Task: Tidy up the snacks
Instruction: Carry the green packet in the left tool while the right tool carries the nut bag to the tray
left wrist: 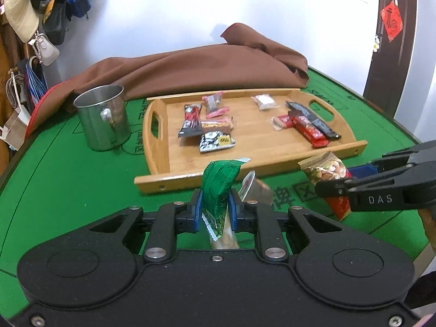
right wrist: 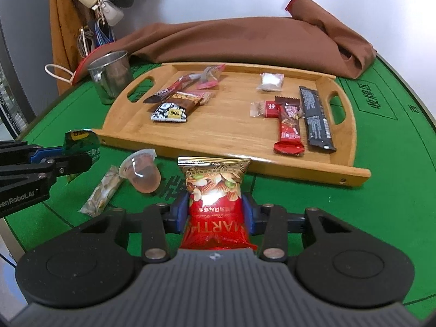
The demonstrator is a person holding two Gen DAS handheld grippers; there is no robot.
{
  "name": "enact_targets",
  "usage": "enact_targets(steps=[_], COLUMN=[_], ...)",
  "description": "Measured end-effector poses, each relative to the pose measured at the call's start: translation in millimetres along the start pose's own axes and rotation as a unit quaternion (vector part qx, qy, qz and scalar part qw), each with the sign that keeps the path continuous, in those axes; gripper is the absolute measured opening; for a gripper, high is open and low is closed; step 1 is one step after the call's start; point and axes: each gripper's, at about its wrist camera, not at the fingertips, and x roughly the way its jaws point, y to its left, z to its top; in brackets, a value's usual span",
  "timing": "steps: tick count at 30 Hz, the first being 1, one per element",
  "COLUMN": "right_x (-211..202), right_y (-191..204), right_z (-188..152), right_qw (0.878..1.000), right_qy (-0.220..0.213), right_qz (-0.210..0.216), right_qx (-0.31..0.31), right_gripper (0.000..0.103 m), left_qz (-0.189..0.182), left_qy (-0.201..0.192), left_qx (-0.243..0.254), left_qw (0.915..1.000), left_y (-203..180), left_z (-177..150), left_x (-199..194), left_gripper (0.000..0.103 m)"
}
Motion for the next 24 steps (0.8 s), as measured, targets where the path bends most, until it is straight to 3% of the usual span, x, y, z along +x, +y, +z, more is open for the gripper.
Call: enact_targets(steps=[12,24], right_x=[-12,2], right_y=[-14,-30], right_z=[25,58], right_qw=[0.999,0.998], right_qy=[-0.025,-0.036], right_qz=[-0.009,-0.038], right_qx=[0.018,0.038], right_gripper=[0.044,0.044], left_qz=[-0.014,-0.014], left_qy=[-0.004,0.002], left_qx=[-0.011,-0.026], left_qw=[0.9998,0.9996], left_y=[-5,-8], left_z=[36,71], left_x=[20,54], left_gripper=[0.018,0.018])
